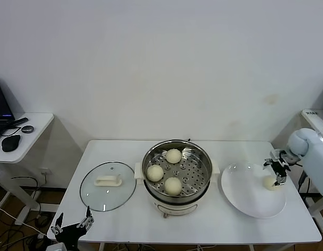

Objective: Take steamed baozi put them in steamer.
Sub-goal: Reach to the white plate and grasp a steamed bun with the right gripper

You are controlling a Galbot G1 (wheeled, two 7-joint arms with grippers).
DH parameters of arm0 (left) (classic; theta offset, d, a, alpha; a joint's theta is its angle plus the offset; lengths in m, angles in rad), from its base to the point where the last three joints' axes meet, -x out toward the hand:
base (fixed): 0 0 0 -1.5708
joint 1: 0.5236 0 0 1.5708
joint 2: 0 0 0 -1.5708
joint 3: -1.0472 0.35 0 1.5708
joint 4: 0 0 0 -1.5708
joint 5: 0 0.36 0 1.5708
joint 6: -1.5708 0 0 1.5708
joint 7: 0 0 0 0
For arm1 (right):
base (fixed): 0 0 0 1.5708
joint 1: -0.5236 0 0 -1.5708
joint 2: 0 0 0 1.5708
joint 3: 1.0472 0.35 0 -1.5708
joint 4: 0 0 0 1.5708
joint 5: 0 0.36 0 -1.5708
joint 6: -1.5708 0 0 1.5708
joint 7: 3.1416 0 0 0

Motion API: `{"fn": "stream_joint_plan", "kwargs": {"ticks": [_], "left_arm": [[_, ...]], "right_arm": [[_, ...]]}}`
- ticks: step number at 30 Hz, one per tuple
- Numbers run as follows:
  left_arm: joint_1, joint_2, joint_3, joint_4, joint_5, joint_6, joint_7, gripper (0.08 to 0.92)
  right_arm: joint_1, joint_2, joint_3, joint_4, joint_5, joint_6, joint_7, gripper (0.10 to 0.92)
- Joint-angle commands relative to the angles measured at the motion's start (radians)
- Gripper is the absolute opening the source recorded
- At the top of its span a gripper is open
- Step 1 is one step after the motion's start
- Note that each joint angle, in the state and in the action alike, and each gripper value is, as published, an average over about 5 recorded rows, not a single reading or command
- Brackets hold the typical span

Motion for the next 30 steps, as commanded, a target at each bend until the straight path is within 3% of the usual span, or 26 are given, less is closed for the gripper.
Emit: {"fn": "stream_joint_plan", "kwargs": {"ticks": [1,25,30], "left_arm": [[-0.005,0.000,-0.002,0.009,0.001,0.001,0.001,0.823],[-0.006,-0.008,0.010,0.014,0.014,0.000,-0.001,0.823],[-0.005,-0.009,0.015,0.010,0.015,0.000,-0.001,0.823]], "right_arm": [[-0.029,0.050,0.046,-0.089,-0.090,0.016,0.040,0.823],[-0.056,0.051,0.082,-0.117,-0.115,0.011,0.078,0.823],[-0.051,0.052,0.086,-0.124,-0.106,0.008,0.074,0.753]]}}
